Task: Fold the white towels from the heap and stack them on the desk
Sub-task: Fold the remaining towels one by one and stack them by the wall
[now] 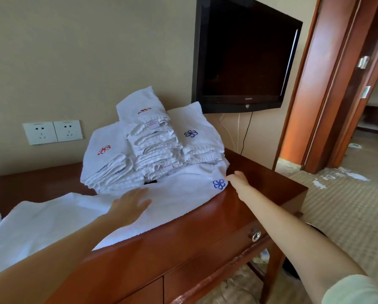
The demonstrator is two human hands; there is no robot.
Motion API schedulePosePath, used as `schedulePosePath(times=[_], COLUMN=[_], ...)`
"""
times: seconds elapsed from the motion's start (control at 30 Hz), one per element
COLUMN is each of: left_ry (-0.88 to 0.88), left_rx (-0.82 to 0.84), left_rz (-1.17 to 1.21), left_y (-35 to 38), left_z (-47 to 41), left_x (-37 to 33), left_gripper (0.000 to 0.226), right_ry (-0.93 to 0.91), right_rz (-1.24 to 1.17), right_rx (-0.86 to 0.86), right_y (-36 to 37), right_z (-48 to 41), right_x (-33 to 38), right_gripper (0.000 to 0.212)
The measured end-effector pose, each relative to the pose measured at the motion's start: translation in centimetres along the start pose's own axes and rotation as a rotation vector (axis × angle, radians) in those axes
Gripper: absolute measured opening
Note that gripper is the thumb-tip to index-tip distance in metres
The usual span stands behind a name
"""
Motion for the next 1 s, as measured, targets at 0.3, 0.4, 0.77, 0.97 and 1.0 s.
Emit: schedulePosePath(times=[0.3,0.4,0.77,0.97,1.0], left_ry=[-0.051,-0.028,0.039,0.149,0.192], left_rx=[-0.071,-0.042,0.038,-0.227,-0.268], left_rz=[0.081,0.072,-0.069,-0.223,-0.204], left_y=[-1.2,-1.5,-2.1,-4.0,-4.3], left_z=[-0.9,-0.7,0.0,1.6,2.0], left_x=[0.2,-0.2,-1.5,-2.6,-2.8], left_gripper=[0.057,0.064,0.053,0.031,0.029], right_ry=[-0.336,-0.309,-0.154,-0.114,-0.169], right_rz=[0.465,0.600,0.537,0.705,0.712], right_rx=[0.063,0.124,0.039,0.016,-0.011], right_y=[2.0,2.0,-4.1,-5.7,-5.5], right_z=[1.0,0.7,0.1,0.2,0.4], right_x=[2.6,2.7,0.5,-2.4,-2.2], right_gripper=[0.051,0.032,0.043,0.053,0.055])
Point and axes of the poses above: each hand's wrist, its own z-axis away from the middle knuckle, its own y-axis out of the palm, x = y × z, the point moved 5 cm from there along -z, towards the middle knuckle, and after that the axes turned 14 degrees about -y, right-handed, at the moved point
